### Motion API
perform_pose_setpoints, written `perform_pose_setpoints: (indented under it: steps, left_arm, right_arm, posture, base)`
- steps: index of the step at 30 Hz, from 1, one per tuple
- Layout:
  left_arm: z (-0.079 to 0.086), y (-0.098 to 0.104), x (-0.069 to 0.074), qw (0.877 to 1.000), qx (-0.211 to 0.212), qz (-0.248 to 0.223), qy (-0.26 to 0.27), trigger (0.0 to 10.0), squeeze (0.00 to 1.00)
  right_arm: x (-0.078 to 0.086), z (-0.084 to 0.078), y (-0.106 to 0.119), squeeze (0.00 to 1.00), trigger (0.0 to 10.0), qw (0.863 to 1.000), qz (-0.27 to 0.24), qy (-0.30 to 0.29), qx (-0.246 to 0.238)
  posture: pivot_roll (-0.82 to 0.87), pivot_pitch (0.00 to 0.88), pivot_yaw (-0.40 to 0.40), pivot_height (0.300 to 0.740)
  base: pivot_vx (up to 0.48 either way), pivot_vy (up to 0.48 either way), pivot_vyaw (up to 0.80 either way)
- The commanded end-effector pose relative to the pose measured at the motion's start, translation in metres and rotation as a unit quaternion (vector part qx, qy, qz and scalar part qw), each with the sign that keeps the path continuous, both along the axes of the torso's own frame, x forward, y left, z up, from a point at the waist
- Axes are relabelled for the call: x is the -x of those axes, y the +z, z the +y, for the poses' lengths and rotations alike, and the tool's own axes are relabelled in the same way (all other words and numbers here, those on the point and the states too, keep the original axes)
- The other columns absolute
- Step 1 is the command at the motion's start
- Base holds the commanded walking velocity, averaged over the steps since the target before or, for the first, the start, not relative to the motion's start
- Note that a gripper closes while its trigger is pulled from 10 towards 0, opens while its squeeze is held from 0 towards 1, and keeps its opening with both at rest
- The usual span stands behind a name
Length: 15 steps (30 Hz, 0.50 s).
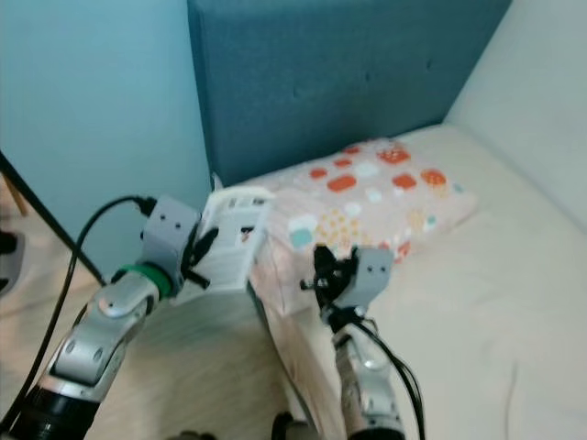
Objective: Clean up the room
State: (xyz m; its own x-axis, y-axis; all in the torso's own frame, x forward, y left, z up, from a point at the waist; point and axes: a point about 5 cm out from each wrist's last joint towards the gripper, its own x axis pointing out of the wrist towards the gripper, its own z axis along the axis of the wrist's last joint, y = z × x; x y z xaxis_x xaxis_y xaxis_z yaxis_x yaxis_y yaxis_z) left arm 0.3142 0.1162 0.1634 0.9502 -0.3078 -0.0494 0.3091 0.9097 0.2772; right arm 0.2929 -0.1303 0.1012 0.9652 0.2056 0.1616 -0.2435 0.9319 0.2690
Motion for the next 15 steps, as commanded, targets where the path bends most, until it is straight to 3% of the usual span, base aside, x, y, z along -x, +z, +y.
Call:
perform_pose_setpoints:
  steps: [1, 15]
  left_arm:
    - [0.0025, 0.0035, 0.0006, 1.000, 0.001, -0.015, 0.007, 10.0, 0.00]
    - [0.0046, 0.0032, 0.0006, 1.000, 0.003, -0.016, 0.012, 10.0, 0.00]
  right_arm:
    - [0.0036, -0.0046, -0.0075, 0.00, 10.0, 1.000, 0.014, -0.009, 0.001]
    - [0.0030, -0.0036, -0.0093, 0.00, 10.0, 1.000, 0.017, -0.009, 0.007]
  posture:
    - [0.07, 0.111, 0.017, 0.726]
    - [0.07, 0.113, 0.014, 0.726]
  base:
    - [0.000, 0.000, 0.00]
    - [0.000, 0.000, 0.00]
